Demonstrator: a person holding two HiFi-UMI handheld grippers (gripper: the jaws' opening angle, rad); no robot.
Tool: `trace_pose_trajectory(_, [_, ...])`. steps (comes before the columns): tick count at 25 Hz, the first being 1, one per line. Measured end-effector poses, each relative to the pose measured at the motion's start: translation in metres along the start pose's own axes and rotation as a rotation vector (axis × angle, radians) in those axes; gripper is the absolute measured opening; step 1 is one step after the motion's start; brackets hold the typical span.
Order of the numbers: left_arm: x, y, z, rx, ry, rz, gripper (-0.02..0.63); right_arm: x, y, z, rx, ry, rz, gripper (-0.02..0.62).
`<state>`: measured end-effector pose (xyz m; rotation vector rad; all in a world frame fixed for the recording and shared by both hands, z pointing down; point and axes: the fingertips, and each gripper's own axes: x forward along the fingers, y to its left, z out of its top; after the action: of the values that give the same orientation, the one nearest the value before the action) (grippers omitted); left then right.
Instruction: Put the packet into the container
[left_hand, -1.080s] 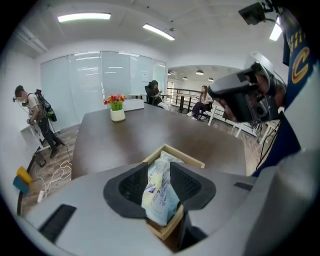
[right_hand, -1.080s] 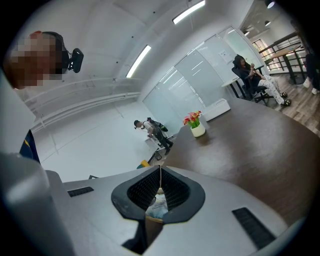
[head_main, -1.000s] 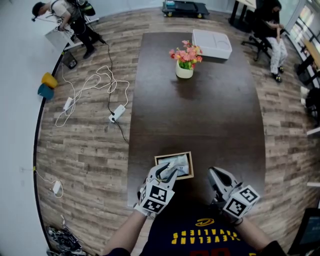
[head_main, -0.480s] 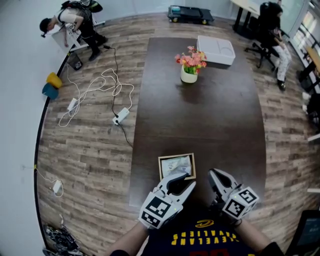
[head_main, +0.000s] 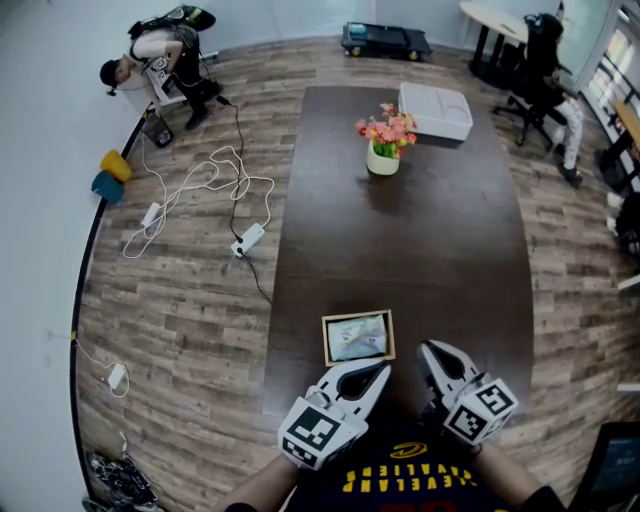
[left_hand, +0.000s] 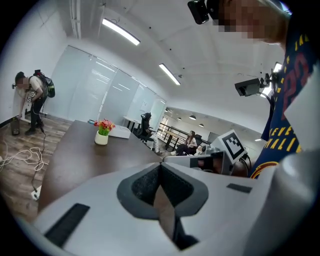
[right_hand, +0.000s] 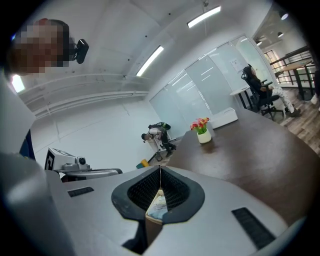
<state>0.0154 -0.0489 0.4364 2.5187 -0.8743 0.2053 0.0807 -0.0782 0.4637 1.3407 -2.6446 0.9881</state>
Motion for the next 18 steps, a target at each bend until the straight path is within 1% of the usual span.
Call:
trace_pose_trajectory(4, [0.0,0.003,-0.008,-0.026,0.011,0.023,0.0,-0.002,0.007,0.001,-0.033,-0.008,0.013,0.011])
trace_pose_trajectory(8, [-0.001,0.005,-0.01,-0.046,0.02,0.052,0.0,-0.002,0.015,0.0,-0.086,0.006,0.023,0.011])
trace_pose_trajectory(12, [-0.002,0.007,-0.012,-0.061,0.025,0.064,0.0,-0.004,0.022,0.003,-0.122,-0.011,0.037,0.011])
trace_pose_trajectory(18, [-0.002,0.007,-0.014,-0.072,0.033,0.075,0.0,-0.008,0.029,0.009,-0.132,-0.043,0.069,0.011])
